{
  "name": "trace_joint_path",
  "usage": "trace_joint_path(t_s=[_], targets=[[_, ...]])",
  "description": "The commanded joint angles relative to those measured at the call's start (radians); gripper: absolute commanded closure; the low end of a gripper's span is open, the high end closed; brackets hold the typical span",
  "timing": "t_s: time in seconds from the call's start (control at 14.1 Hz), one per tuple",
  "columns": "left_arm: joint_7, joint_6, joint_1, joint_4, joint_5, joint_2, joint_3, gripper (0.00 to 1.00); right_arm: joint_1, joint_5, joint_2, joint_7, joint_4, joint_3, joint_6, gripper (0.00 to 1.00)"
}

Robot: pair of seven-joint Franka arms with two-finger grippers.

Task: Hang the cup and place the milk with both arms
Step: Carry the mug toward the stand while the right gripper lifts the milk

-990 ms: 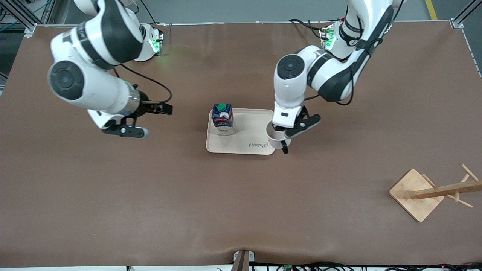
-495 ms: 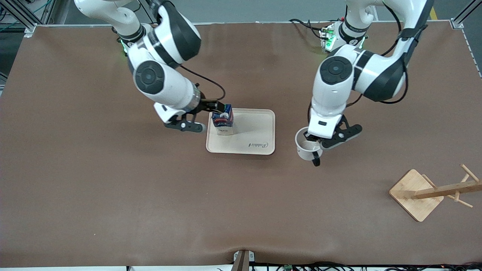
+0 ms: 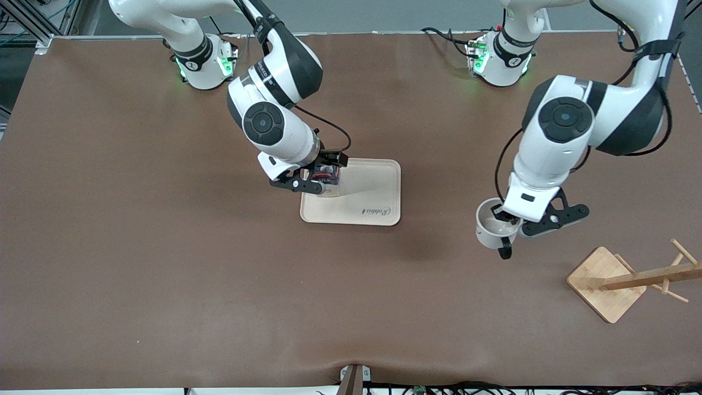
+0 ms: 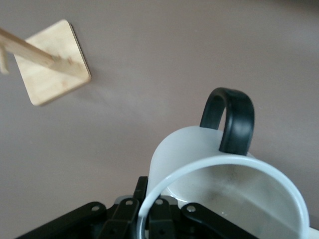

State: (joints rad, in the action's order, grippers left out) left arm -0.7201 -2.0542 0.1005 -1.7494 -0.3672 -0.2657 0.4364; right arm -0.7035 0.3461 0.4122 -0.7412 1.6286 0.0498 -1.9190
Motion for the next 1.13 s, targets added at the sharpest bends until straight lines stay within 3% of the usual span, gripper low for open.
trace_joint_path(t_s=[0.0, 0.07, 0.28, 0.35, 0.42, 0.49, 0.71, 1.06], targets=[[0.146, 0.025, 0.060, 0.022, 0.005, 0.011, 0.008, 1.00, -0.047, -0.067, -0.021, -0.040, 0.046, 0.012, -0.029, 0.00], [0.215, 0.037, 0.088, 0.030, 0.004, 0.011, 0.010, 1.00, -0.053, -0.128, -0.021, -0.044, 0.068, 0.010, -0.047, 0.00], [0.376, 0.046, 0.152, 0.067, 0.004, 0.005, 0.005, 1.00, -0.091, -0.142, -0.018, -0.131, 0.114, 0.008, -0.162, 0.00], [0.431, 0.046, 0.175, 0.068, 0.005, 0.005, 0.007, 1.00, -0.094, -0.142, -0.015, -0.135, 0.116, 0.008, -0.178, 0.21], [0.482, 0.046, 0.197, 0.070, 0.005, 0.005, 0.007, 1.00, -0.096, -0.145, -0.015, -0.135, 0.114, 0.008, -0.173, 0.66], [0.529, 0.046, 0.215, 0.070, 0.005, 0.006, 0.007, 1.00, -0.094, -0.144, -0.015, -0.141, 0.111, 0.008, -0.167, 1.00], [0.646, 0.115, 0.254, 0.071, 0.005, 0.011, 0.005, 1.00, -0.082, -0.150, -0.027, -0.142, 0.082, 0.016, -0.079, 1.00], [0.898, 0.129, 0.369, 0.135, 0.007, 0.005, 0.004, 1.00, 0.019, -0.136, -0.029, -0.145, -0.116, 0.035, 0.197, 1.00]])
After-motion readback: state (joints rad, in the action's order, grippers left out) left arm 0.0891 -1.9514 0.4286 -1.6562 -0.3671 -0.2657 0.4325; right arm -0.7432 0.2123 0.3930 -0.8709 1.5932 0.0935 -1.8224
